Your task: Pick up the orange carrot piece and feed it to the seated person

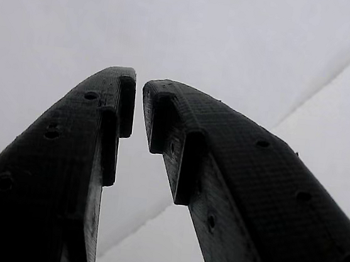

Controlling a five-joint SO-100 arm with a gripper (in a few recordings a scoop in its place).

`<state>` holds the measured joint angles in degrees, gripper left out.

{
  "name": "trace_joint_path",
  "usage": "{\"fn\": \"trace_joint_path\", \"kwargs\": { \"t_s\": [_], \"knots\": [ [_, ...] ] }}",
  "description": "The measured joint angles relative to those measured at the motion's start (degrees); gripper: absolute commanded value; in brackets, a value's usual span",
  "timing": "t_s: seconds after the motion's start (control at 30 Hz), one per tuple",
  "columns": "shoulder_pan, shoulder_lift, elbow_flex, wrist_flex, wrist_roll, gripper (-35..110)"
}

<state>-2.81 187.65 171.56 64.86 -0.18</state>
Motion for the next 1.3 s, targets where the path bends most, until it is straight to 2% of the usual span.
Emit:
{"fn": "trace_joint_path", "kwargs": {
  "t_s": [1.2, 1.3],
  "knots": [
    [0.00, 0.00, 0.00, 0.00, 0.00, -2],
    [3.60, -0.35, 0.00, 0.00, 0.00, -2]
  ]
}}
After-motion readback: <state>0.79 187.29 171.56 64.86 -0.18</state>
